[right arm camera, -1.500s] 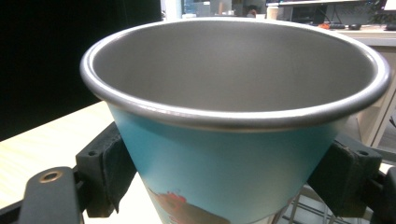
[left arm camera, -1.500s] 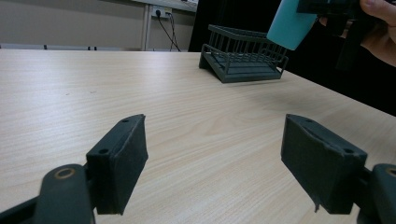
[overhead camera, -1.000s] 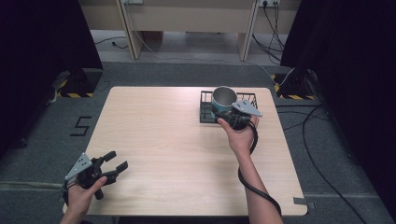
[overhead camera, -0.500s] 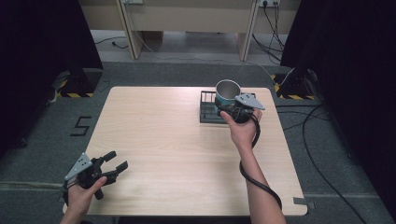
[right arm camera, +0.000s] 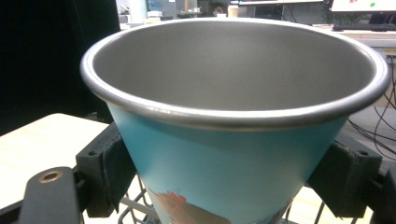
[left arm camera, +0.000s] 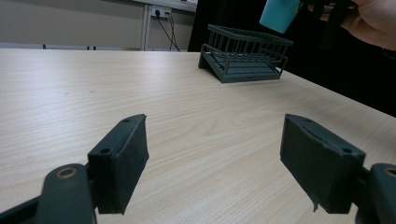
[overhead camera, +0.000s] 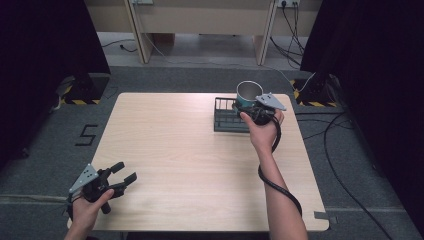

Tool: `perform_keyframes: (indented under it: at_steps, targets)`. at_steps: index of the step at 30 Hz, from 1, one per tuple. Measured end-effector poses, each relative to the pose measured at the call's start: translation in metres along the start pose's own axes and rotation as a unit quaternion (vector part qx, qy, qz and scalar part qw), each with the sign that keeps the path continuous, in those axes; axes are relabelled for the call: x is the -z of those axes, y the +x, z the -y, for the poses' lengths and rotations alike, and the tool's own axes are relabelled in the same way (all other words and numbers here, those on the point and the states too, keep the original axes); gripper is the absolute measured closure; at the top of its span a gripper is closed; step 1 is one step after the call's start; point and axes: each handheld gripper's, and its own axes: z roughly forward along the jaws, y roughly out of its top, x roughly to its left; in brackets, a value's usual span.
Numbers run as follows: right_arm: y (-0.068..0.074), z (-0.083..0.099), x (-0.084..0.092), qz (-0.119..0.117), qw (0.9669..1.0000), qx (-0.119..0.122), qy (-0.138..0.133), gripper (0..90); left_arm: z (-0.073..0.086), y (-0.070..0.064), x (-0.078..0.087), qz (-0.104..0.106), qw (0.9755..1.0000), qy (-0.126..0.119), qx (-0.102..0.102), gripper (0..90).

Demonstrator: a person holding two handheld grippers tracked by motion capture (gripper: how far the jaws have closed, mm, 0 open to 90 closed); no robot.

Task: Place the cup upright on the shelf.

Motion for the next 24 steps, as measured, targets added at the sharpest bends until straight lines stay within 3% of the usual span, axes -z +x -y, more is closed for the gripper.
perform_keyframes:
  at_steps: [24]
  targets:
    - [-0.018, 0.006, -0.036, 0.032, 0.9988, -0.009, 0.036, 18.2, 0.000, 0.001, 0.001, -0.001, 1.0000, -0.002, 0.004, 22.7]
